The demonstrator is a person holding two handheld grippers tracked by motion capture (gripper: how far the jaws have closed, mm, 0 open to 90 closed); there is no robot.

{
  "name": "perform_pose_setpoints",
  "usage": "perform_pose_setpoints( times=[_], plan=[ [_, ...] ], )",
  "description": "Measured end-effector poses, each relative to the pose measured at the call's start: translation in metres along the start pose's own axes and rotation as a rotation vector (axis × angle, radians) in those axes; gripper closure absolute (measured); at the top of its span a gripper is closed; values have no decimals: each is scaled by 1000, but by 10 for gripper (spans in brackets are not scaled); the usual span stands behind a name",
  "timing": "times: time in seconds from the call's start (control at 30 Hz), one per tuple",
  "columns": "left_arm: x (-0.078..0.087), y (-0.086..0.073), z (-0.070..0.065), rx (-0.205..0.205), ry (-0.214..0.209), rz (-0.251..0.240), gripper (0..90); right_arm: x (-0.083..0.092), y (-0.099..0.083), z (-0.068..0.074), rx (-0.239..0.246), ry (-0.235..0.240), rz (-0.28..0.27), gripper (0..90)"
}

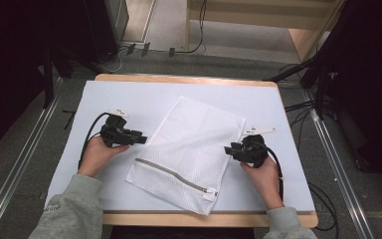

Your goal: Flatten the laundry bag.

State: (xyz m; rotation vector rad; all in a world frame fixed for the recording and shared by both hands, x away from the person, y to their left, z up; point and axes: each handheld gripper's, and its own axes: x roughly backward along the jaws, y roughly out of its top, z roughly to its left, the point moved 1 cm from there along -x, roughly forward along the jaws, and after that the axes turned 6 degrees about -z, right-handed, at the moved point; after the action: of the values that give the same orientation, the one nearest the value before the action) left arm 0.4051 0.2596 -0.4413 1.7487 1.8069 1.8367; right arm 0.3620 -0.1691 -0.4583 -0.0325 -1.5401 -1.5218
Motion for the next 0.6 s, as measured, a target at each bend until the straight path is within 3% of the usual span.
perform_pose_setpoints(
  times=[0.2, 0.33, 0.6],
  plan=[
    [-18, 9, 3, -4, -6, 14, 600, 6, -9, 10, 12, -5, 17, 610],
    [-36, 16, 5, -22, 20, 24, 600, 13, -19, 13, -24, -10, 15, 606],
    [-54, 22, 10, -18, 22, 15, 599, 17, -27, 18, -42, -39, 9, 582]
  ],
)
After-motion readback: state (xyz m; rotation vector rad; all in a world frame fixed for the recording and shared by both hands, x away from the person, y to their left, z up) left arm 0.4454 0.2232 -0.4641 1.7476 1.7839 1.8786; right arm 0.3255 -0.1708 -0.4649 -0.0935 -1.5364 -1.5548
